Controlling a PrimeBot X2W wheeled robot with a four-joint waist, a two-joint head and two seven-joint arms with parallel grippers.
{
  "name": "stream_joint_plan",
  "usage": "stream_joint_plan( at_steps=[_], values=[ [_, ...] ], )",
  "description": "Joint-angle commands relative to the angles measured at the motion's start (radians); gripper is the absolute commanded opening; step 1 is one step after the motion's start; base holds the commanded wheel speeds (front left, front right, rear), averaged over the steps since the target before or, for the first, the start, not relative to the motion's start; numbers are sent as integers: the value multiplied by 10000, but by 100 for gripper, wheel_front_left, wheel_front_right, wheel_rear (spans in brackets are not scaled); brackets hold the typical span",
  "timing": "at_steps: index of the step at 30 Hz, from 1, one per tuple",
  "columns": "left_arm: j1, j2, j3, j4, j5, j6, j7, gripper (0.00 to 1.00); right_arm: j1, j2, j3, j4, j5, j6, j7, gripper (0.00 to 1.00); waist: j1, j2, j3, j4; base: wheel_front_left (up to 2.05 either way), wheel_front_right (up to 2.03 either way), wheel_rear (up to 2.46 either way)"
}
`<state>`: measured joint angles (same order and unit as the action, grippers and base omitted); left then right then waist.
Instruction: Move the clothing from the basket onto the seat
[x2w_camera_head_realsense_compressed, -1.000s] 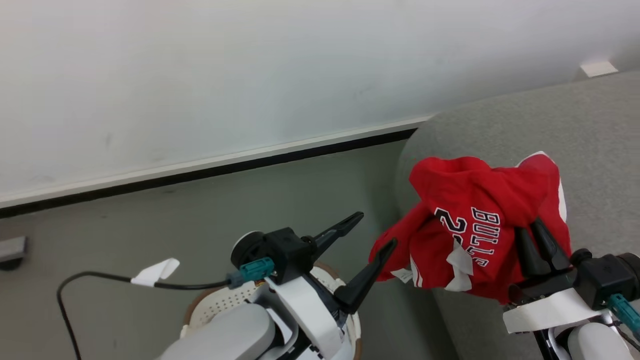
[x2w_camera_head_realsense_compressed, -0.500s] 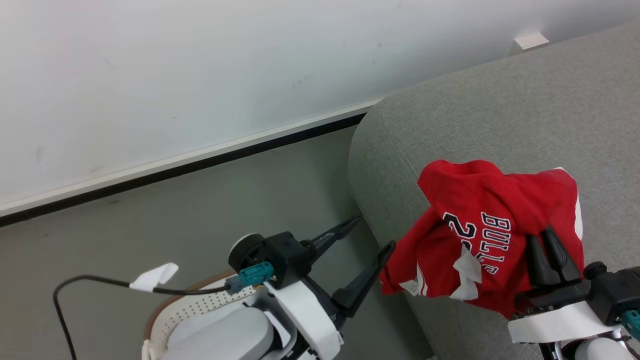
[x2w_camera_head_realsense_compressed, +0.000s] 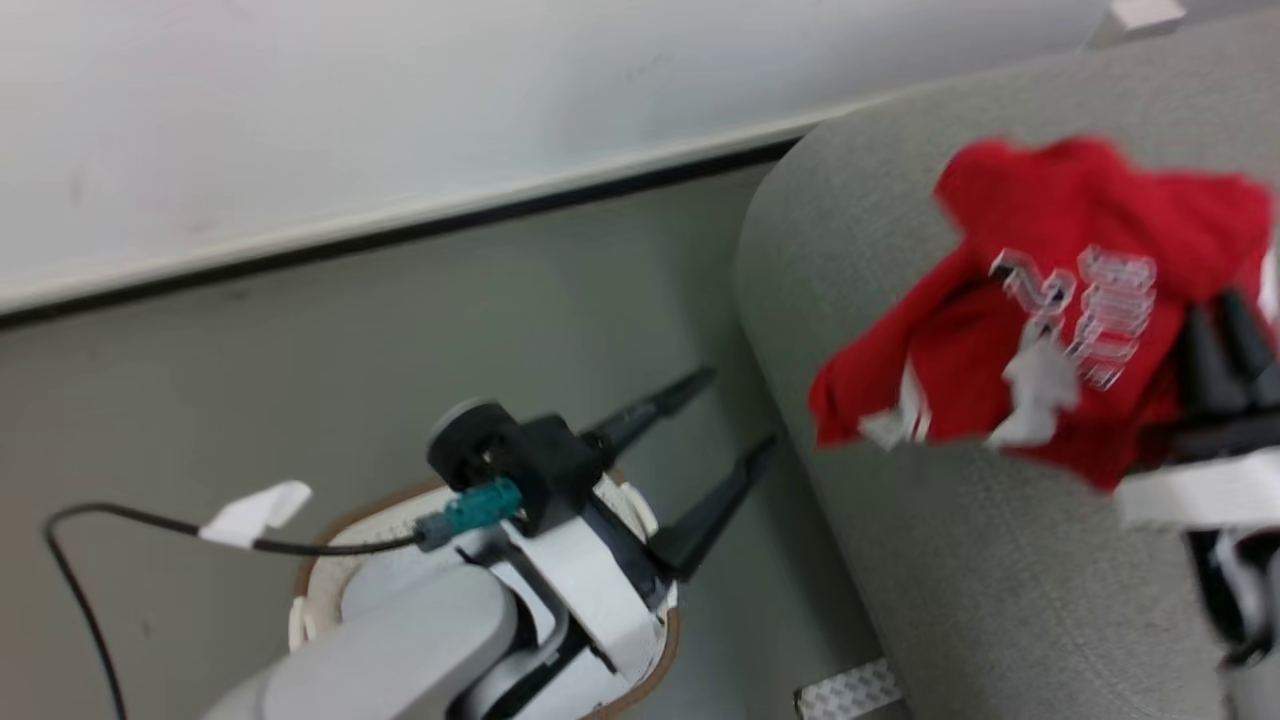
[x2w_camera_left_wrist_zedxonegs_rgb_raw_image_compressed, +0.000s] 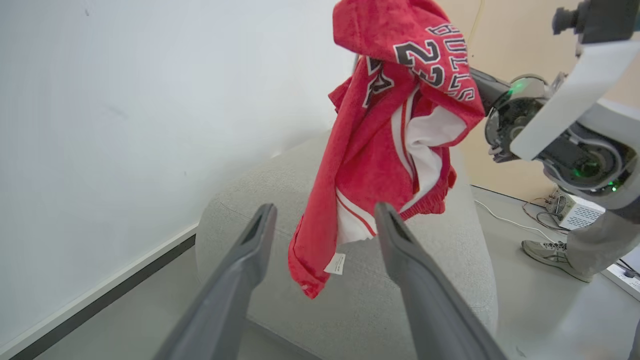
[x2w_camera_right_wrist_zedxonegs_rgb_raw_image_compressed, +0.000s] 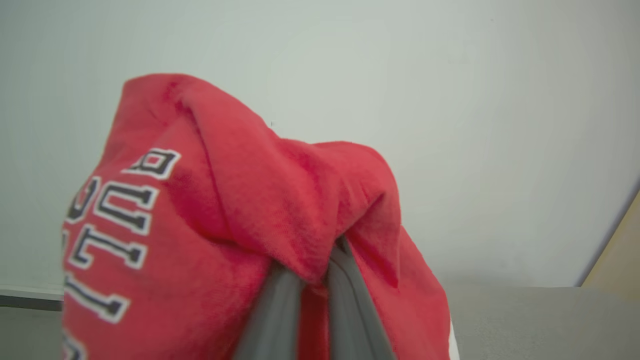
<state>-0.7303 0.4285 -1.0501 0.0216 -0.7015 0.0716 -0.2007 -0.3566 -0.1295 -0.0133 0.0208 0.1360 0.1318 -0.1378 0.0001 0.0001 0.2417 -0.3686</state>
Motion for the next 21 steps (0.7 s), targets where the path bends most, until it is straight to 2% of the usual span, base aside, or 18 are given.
stream_joint_plan(
  at_steps=[1,12,16,21],
  values=[
    [-219,243,91,-178,147,38,45,100,-568,-244,-208,-108,-17,-22,151,0,-1,-1,838,417,0,0,0],
    [-1111,1343,641,-1481,474,52,361,100,-3535,-1831,-2068,37,-16,-23,1927,0,-1,-1,3440,1383,0,0,0],
    [-1279,1631,736,-1693,513,16,428,100,-4307,-2308,-2571,788,110,-23,2252,0,-1,-1,4115,1572,0,0,0],
    [-1323,1960,882,-1852,522,68,438,100,-4903,-3043,-3229,2287,-68,-23,2447,0,-1,-1,4676,1760,0,0,0]
  ],
)
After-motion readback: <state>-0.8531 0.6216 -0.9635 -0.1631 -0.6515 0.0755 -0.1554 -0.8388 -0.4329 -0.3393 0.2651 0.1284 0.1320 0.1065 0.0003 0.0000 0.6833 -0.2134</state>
